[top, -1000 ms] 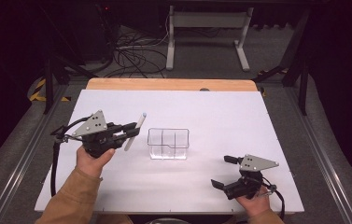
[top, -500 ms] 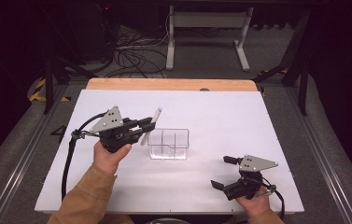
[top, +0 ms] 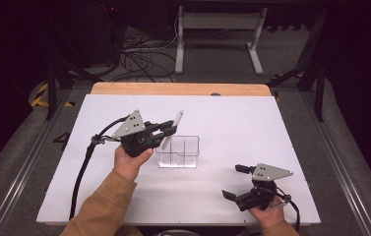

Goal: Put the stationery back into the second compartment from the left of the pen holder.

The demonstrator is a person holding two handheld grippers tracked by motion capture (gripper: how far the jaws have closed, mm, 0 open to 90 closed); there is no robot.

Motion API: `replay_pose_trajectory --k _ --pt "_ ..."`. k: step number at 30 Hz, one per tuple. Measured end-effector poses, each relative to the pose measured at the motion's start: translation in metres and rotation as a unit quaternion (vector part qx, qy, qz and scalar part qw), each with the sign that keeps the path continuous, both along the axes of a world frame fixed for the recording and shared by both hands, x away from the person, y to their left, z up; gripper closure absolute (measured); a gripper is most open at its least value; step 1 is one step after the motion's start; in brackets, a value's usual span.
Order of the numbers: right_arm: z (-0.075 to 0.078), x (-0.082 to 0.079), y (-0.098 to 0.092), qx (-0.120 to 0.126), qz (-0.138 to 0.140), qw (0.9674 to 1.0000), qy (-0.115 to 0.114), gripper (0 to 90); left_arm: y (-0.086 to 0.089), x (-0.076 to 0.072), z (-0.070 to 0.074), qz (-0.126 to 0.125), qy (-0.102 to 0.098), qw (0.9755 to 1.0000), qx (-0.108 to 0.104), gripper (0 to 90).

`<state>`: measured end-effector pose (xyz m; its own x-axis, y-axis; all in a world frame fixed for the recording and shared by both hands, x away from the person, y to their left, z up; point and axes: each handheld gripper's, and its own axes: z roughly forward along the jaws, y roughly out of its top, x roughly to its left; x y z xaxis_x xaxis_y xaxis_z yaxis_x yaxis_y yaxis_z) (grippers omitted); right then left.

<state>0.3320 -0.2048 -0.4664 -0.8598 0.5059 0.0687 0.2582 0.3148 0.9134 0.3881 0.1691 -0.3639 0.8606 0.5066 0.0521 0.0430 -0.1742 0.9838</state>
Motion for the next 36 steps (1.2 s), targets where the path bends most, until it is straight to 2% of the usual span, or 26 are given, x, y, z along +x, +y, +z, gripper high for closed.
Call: replay_pose_trajectory --k 8,12,22,27,32,36 --pt "0.000 0.000 0.000 0.000 0.002 1.0000 0.001 0.2 -0.013 0.006 -0.006 -0.015 0.004 0.9998 -0.012 78.2" --pt "0.000 0.000 0.000 0.000 0.003 1.0000 0.002 0.2 -0.017 0.009 -0.009 -0.024 0.010 0.9993 -0.026 78.2" --pt "-0.001 -0.001 0.001 -0.001 0.005 1.0000 0.001 0.2 -0.025 0.013 -0.017 -0.012 0.002 0.9997 -0.023 78.2" --pt "0.000 -0.001 0.000 0.000 0.006 1.0000 0.001 0.2 -0.027 0.014 -0.021 -0.011 0.012 0.9995 -0.027 78.2" --pt "0.000 -0.001 0.000 0.000 0.007 1.0000 0.000 0.2 -0.025 0.015 -0.026 -0.001 0.020 0.9997 -0.017 78.1" --pt "0.000 -0.001 0.000 -0.002 0.008 1.0000 0.000 0.2 -0.023 0.017 -0.031 -0.005 0.030 0.9993 -0.023 78.1"
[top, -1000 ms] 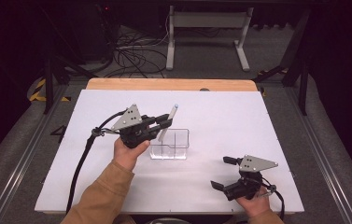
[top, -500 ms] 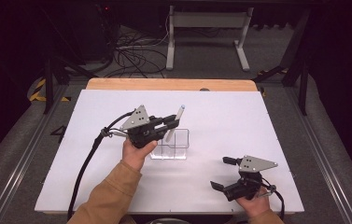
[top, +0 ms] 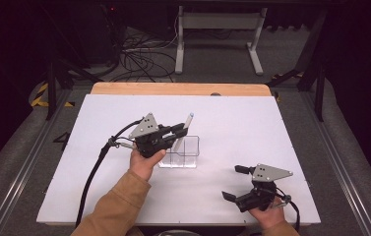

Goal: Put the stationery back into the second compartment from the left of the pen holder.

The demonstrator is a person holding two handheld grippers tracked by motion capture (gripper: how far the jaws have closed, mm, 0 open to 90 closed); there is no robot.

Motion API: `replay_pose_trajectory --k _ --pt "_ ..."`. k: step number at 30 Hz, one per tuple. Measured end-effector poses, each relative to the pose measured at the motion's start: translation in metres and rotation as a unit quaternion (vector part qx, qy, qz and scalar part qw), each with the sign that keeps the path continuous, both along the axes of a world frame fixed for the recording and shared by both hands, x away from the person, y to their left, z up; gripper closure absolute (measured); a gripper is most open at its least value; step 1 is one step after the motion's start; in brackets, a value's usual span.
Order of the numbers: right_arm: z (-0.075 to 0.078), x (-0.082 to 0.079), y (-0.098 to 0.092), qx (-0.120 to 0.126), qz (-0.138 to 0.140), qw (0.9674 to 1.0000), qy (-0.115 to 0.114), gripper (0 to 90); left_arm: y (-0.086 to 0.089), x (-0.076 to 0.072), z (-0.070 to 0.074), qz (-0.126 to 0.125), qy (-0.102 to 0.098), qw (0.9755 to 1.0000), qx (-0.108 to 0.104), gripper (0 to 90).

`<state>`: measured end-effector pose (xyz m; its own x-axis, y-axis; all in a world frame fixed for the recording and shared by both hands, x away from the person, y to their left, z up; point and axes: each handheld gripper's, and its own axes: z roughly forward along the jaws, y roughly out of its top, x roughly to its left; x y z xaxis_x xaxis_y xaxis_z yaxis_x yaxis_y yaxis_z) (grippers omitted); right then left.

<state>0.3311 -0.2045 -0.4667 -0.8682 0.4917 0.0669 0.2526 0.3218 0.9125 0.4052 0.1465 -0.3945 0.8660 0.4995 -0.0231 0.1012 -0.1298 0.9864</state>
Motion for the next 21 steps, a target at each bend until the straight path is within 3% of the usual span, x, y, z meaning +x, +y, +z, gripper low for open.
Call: replay_pose_trajectory --k 10,21 --pt "0.000 0.000 0.000 0.001 0.002 1.0000 -0.002 0.2 0.002 0.000 -0.010 -0.002 0.018 0.9997 0.016 77.9" --pt "0.001 0.000 0.000 0.002 0.003 1.0000 -0.003 0.2 0.004 -0.005 -0.019 0.003 0.026 0.9991 0.034 77.8"
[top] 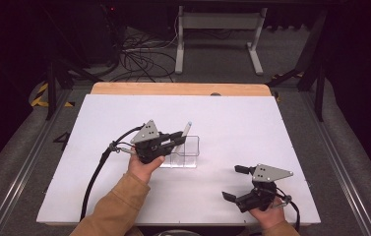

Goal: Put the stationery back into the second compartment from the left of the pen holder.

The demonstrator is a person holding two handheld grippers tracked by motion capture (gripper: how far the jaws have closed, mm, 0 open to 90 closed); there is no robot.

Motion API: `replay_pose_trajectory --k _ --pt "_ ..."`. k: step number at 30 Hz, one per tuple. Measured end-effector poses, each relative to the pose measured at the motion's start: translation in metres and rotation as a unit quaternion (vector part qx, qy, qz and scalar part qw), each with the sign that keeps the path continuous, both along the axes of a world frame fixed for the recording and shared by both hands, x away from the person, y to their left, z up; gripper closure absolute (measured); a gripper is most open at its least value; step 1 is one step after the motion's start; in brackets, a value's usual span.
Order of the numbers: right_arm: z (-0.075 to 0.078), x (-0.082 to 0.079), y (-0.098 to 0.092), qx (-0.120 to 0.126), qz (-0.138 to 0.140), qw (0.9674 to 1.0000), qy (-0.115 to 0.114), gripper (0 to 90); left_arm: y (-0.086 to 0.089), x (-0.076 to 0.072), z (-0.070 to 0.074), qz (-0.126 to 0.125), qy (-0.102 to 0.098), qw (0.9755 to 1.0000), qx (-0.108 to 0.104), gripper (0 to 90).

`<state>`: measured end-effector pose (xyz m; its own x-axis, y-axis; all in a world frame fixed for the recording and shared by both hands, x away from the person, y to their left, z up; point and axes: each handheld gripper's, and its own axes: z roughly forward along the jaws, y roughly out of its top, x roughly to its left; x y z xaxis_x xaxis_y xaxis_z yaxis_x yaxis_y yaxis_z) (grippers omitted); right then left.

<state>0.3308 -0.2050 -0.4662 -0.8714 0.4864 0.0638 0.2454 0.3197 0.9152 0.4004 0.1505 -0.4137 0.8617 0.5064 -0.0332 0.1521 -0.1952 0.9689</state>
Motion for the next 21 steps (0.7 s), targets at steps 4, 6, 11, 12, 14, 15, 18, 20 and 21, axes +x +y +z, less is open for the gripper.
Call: replay_pose_trajectory --k 4,6,11,12,14,15,18,20,21 --pt "0.000 0.001 0.001 0.001 0.002 1.0000 0.000 0.2 0.001 -0.002 -0.001 0.008 0.001 0.9998 0.018 75.6" --pt "0.000 0.001 0.001 0.002 0.002 1.0000 -0.001 0.2 0.001 -0.005 0.001 0.028 -0.005 0.9990 0.035 62.3" --pt "0.000 0.001 0.000 0.002 0.002 1.0000 -0.001 0.2 0.009 -0.014 0.011 0.061 -0.022 0.9965 0.052 38.5" --pt "0.000 0.001 0.000 0.003 0.002 1.0000 -0.001 0.2 0.010 -0.015 0.013 0.061 -0.022 0.9968 0.048 36.3" --pt "0.000 0.002 0.001 0.005 0.003 1.0000 -0.001 0.2 0.011 -0.019 0.017 0.062 -0.028 0.9967 0.043 32.0" --pt "0.000 0.002 0.001 0.005 0.003 1.0000 -0.001 0.2 0.011 -0.021 0.020 0.061 -0.032 0.9968 0.040 31.3" --pt "0.000 0.002 0.001 0.006 0.003 1.0000 -0.001 0.2 0.012 -0.027 0.026 0.059 -0.041 0.9968 0.035 29.2" --pt "0.000 0.002 0.001 0.006 0.003 1.0000 -0.001 0.2 0.012 -0.030 0.030 0.058 -0.047 0.9966 0.034 27.4" --pt "0.000 0.002 0.001 0.006 0.003 1.0000 -0.001 0.2 0.013 -0.031 0.032 0.058 -0.048 0.9966 0.033 26.4"
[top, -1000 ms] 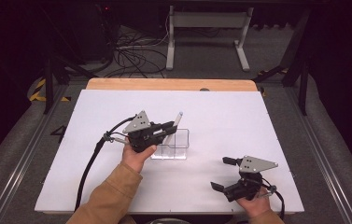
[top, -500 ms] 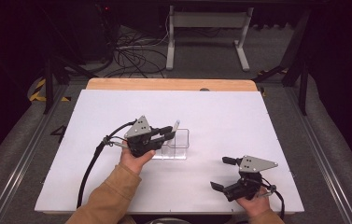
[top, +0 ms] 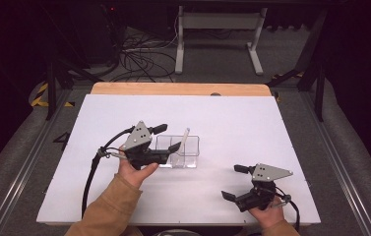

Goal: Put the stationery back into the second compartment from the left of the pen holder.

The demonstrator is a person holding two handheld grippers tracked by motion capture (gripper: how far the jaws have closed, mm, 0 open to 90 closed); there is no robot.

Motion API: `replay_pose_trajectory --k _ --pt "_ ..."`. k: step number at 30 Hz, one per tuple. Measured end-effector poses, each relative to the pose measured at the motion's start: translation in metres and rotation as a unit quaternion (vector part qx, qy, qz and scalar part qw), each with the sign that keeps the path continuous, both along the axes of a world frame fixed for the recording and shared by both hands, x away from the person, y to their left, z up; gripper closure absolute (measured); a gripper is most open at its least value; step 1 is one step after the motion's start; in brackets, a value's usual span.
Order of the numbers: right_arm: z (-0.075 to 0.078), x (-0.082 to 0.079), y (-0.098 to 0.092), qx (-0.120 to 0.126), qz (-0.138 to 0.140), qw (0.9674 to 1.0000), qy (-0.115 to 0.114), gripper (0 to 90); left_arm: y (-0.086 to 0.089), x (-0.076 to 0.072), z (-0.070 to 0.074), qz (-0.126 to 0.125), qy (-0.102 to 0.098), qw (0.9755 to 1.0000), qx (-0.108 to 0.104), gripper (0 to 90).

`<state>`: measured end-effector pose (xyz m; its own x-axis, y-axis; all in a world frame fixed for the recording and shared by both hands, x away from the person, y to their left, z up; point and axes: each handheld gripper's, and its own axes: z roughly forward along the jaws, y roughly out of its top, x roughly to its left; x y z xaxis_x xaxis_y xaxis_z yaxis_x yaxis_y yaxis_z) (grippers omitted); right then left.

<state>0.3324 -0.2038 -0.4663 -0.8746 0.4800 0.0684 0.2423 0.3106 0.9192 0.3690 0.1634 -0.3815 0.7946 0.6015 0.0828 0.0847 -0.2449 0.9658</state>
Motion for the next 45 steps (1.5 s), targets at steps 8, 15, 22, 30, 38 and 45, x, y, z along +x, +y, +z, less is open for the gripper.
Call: replay_pose_trajectory --k 8,15,22,30,38,45 --pt "0.000 -0.001 0.000 0.001 0.001 1.0000 0.000 0.2 0.006 -0.002 0.004 0.006 0.002 1.0000 -0.007 19.4" --pt "0.000 0.000 0.000 0.001 0.000 1.0000 -0.001 0.2 0.013 -0.006 0.009 0.001 0.006 0.9999 -0.014 15.0" --pt "0.001 -0.001 -0.001 0.001 0.000 1.0000 -0.002 0.2 0.027 -0.016 0.009 0.004 0.007 1.0000 -0.001 11.3" --pt "0.001 -0.001 -0.001 0.003 -0.001 1.0000 -0.004 0.2 0.049 -0.031 0.002 0.012 0.021 0.9996 0.014 7.3" --pt "0.002 -0.001 -0.002 0.003 -0.004 1.0000 -0.007 0.2 0.082 -0.043 -0.011 0.023 0.025 0.9993 -0.012 7.8" --pt "0.002 -0.002 -0.002 0.003 -0.006 0.9999 -0.012 0.1 0.106 -0.051 -0.027 0.046 0.029 0.9985 -0.005 7.7"
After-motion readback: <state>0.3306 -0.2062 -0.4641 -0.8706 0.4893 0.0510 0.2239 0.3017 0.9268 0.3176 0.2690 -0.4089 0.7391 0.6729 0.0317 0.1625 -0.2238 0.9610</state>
